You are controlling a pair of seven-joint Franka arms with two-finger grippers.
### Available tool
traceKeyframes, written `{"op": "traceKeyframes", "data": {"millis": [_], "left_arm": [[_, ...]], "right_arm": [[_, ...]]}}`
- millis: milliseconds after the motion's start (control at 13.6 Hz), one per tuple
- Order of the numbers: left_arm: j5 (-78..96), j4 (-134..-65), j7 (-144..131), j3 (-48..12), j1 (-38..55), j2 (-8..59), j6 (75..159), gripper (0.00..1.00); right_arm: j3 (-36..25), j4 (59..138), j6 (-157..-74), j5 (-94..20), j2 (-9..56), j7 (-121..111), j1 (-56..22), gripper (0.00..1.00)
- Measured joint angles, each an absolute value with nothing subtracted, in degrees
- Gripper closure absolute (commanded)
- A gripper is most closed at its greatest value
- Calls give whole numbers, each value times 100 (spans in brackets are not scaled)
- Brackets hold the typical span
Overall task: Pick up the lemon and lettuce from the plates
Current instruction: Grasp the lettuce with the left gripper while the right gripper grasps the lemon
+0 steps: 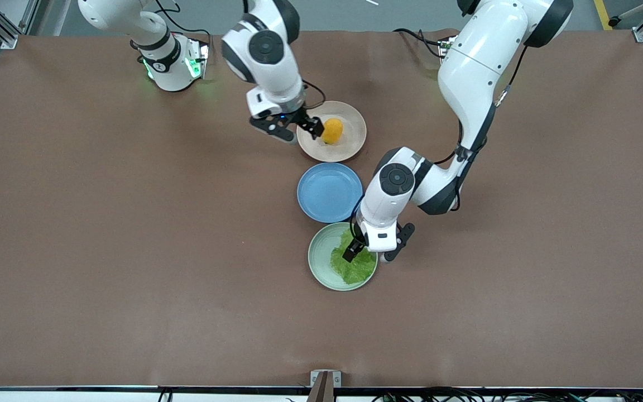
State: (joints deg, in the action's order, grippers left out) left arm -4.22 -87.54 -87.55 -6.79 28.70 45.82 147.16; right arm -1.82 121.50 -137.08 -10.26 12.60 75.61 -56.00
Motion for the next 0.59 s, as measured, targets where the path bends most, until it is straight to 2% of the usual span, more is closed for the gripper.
{"op": "traceKeyframes", "data": {"millis": [220,586], "left_arm": [[-423,-8739,-8759,-628,2870,4658,14859,31],[-423,-8723,-8761,-619,2869,4675,14874,68]], "right_arm": [[-192,12017,-14405,-1026,1989,7973,-6076,0],[-224,11600,-14431,-785,2540,8087,-6312,0]]}}
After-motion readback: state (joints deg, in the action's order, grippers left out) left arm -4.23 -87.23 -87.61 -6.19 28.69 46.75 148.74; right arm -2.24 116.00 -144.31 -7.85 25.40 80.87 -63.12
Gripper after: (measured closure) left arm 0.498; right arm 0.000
